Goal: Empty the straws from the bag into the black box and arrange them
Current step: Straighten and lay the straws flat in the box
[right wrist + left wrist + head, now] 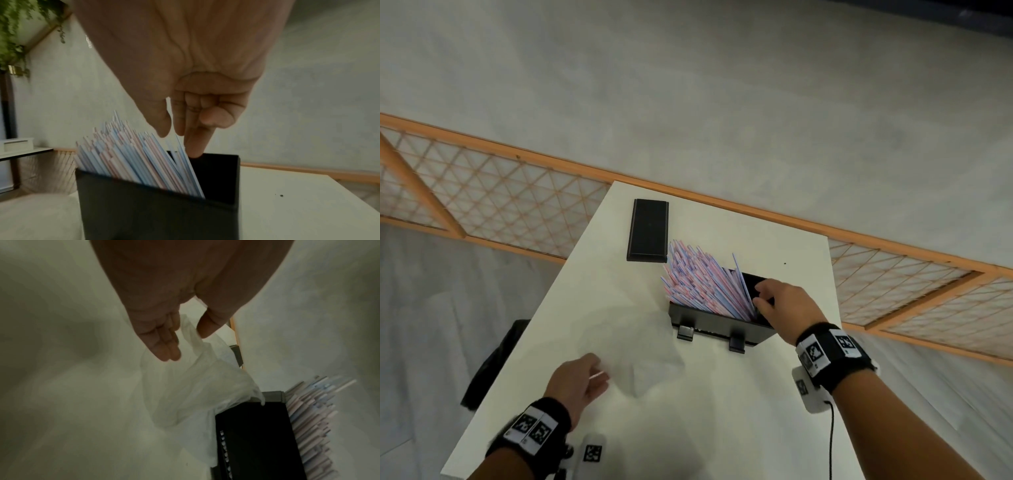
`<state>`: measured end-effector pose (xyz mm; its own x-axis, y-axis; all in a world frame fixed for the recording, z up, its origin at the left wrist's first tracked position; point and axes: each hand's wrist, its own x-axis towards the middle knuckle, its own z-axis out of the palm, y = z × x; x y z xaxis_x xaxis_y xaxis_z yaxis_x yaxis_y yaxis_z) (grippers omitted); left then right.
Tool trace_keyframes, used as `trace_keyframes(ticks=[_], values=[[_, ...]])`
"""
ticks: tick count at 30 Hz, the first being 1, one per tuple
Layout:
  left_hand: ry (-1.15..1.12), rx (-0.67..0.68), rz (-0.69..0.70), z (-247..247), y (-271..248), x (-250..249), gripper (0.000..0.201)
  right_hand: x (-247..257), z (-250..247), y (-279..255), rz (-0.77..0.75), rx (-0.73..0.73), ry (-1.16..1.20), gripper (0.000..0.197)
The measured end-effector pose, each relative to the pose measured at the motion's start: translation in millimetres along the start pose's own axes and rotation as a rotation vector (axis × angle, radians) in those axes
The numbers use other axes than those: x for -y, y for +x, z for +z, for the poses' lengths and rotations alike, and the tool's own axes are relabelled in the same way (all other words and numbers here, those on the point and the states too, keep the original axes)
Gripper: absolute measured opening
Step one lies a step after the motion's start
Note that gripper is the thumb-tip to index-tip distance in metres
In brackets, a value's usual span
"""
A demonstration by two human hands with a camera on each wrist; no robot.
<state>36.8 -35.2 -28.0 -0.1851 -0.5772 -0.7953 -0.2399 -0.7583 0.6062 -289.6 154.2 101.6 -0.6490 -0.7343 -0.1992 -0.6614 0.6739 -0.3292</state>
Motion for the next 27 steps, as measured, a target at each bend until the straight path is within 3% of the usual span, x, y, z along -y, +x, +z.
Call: trace_keyframes(ticks=[4, 8, 13, 18, 21, 24, 27], values=[[0.216, -0.179, 0.161, -7, 8, -17, 0.038, -3, 18, -9, -0.054, 0.047, 0.02, 0.018], [0.363, -0.221, 0.358, 13, -1, -40, 0.055, 2, 46, -14, -0.122, 0.167, -0.135, 0.019], [0.356, -0.132, 0.501, 56, -33, -58, 0.051, -8, 64, -15, -0.154, 0.027, -0.321, 0.022], [0.548, 0.082, 0.811, 88, -77, -49, 0.037, -14, 59, -37, -0.204, 0.027, -0.322, 0.024], [0.701, 0.067, 1.027, 97, -93, -37, 0.049, -15, 60, -53, -0.222, 0.069, -0.288, 0.026], [0.658, 0.008, 1.019, 99, -100, -29, 0.079, -17, 61, -68, -0.234, 0.086, -0.263, 0.027], [0.588, 0.152, 0.847, 94, -93, -24, 0.11, -13, 60, -80, -0.22, 0.158, -0.162, 0.023]])
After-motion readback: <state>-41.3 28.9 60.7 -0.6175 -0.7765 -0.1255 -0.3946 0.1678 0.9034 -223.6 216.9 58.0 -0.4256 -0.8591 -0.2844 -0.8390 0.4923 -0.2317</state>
